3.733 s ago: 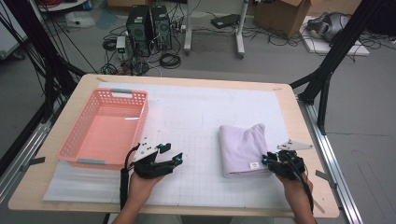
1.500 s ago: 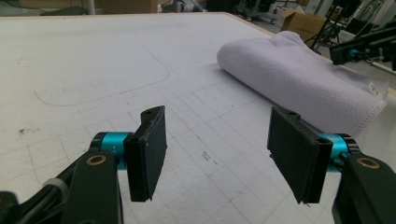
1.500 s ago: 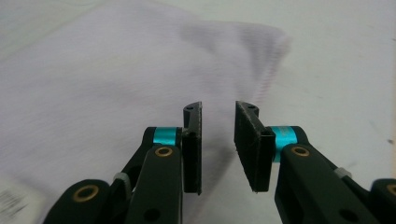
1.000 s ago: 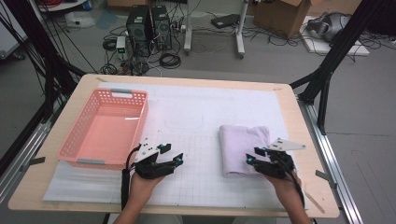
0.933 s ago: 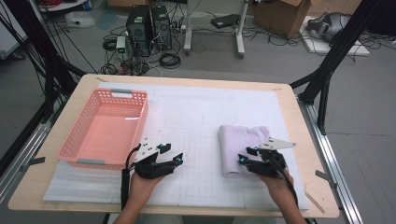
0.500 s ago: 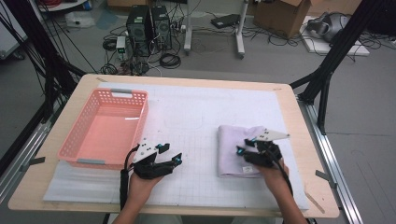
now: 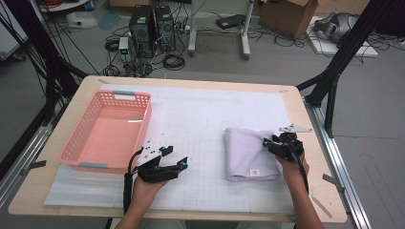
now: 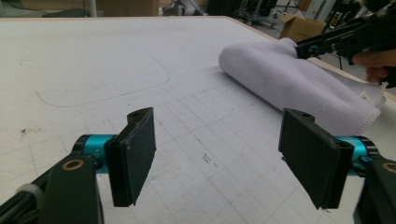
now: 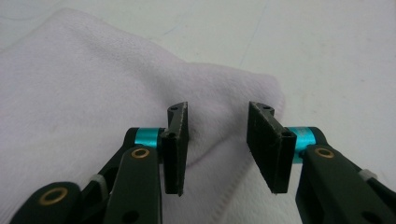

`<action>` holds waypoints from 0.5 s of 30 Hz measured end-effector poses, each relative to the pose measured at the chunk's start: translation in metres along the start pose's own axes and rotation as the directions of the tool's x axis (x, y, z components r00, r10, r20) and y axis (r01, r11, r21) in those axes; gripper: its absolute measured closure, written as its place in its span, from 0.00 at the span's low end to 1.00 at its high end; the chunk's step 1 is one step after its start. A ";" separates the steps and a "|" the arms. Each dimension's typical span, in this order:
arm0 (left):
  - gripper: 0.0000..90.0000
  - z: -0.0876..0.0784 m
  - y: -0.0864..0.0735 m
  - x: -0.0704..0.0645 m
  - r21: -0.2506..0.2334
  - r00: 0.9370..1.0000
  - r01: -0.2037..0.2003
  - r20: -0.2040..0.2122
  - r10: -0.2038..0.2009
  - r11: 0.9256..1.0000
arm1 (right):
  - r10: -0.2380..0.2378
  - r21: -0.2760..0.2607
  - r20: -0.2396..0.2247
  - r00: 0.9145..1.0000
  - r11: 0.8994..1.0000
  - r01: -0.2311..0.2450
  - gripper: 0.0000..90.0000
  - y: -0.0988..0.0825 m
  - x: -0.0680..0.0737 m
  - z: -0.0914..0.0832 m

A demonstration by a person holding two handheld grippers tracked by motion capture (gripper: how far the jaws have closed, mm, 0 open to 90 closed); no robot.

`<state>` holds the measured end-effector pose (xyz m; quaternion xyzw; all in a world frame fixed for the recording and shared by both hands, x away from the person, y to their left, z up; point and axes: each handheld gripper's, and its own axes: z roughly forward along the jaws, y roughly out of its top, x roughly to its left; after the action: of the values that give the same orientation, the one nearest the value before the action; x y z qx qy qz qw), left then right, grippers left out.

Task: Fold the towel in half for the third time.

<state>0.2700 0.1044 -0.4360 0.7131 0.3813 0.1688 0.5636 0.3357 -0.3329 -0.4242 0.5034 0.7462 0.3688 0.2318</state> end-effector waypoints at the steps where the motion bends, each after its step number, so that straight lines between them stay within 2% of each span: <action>1: 0.25 0.000 0.000 0.000 0.002 1.000 -0.004 -0.004 0.004 1.000 | -0.005 -0.017 -0.022 1.000 1.000 0.004 0.60 -0.003 0.000 -0.006; 3: 0.24 -0.001 0.000 0.000 -0.009 1.000 -0.002 0.002 0.002 1.000 | -0.037 -0.035 -0.052 0.998 0.999 0.035 0.57 -0.011 0.005 -0.018; 5: 0.24 -0.002 0.001 0.001 -0.013 1.000 0.003 0.004 -0.003 1.000 | -0.050 -0.044 -0.090 0.995 0.998 0.046 0.56 -0.020 0.011 -0.028; 6: 0.24 -0.002 0.001 0.001 -0.020 1.000 0.003 0.000 -0.003 1.000 | -0.068 -0.034 -0.111 0.991 0.997 0.064 0.56 -0.026 0.015 -0.032; 8: 0.24 -0.003 0.002 0.003 -0.026 1.000 0.016 0.007 -0.016 1.000 | -0.106 -0.006 -0.123 0.987 0.994 0.106 0.56 -0.038 0.022 -0.035; 9: 0.24 -0.003 0.002 0.004 -0.028 1.000 0.020 0.006 -0.020 0.999 | -0.124 0.017 -0.117 0.985 0.992 0.127 0.56 -0.042 0.025 -0.036; 11: 0.25 -0.004 0.003 0.004 -0.041 1.000 0.029 0.010 -0.028 0.999 | -0.159 0.033 -0.074 0.984 0.986 0.162 0.58 -0.047 0.026 -0.043; 13: 0.25 -0.005 0.003 0.004 -0.046 1.000 0.022 0.016 -0.021 0.999 | -0.154 0.046 -0.055 0.986 0.987 0.157 0.58 -0.053 0.023 -0.049; 15: 0.25 -0.005 0.004 0.004 -0.057 0.999 0.030 0.024 -0.029 0.998 | -0.104 0.029 -0.074 0.992 0.994 0.106 0.58 -0.057 0.017 -0.056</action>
<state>0.2703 0.1106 -0.4318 0.6928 0.3801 0.1633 0.5907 0.2559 -0.3479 -0.4333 0.4535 0.7854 0.3618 0.2155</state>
